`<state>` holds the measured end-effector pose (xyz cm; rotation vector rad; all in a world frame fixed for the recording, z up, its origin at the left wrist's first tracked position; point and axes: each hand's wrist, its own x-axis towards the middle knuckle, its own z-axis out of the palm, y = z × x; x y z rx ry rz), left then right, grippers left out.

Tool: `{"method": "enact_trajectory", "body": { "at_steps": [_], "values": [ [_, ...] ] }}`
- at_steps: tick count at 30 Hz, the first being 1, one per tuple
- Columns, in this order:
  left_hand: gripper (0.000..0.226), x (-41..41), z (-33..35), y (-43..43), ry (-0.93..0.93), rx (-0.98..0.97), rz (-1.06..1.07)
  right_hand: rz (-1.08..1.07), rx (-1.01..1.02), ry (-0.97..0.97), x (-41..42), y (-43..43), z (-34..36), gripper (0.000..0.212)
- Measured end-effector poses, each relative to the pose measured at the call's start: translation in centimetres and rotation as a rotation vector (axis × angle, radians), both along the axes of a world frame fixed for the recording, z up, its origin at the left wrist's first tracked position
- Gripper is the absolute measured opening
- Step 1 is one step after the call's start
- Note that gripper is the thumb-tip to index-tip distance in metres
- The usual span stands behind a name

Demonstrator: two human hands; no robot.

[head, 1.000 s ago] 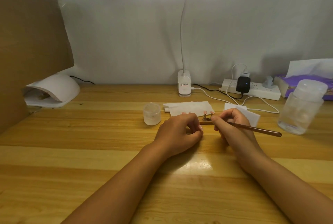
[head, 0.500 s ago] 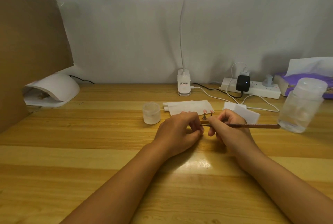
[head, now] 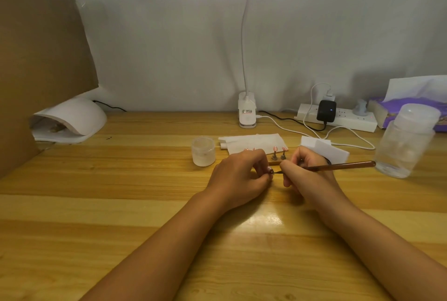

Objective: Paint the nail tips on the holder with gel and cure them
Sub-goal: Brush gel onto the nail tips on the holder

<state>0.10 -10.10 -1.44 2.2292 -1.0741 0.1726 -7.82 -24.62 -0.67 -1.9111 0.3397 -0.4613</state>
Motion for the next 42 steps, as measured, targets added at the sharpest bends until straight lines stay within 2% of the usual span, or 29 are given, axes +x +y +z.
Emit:
{"method": "enact_trajectory", "body": {
  "at_steps": [6,12,15,18,23,28,42],
  "values": [
    [0.014,0.0,-0.09,-0.06,0.005,0.0,0.003,0.002,0.01,-0.024,-0.09,-0.09,0.01,0.016],
    [0.016,-0.02,-0.15,-0.02,-0.023,0.004,-0.005,-0.042,0.175,-0.122,-0.23,-0.29,0.14,0.025],
    [0.015,0.0,-0.14,0.01,-0.03,0.001,-0.016,-0.046,0.184,-0.149,-0.28,-0.27,0.2,0.032],
    [0.015,0.07,-0.13,0.03,-0.027,-0.006,-0.014,-0.008,0.195,-0.177,-0.36,-0.1,0.3,0.029],
    [0.016,0.18,-0.24,0.04,-0.03,-0.008,-0.005,-0.005,0.166,-0.15,-0.28,-0.25,0.12,0.016],
    [0.018,0.24,-0.23,0.05,-0.037,-0.02,-0.004,-0.012,0.186,-0.146,-0.23,-0.07,0.12,0.024],
    [0.019,0.16,-0.22,0.08,-0.056,-0.008,-0.002,0.026,0.006,-0.074,-0.15,0.22,-0.1,0.018]
  ]
}}
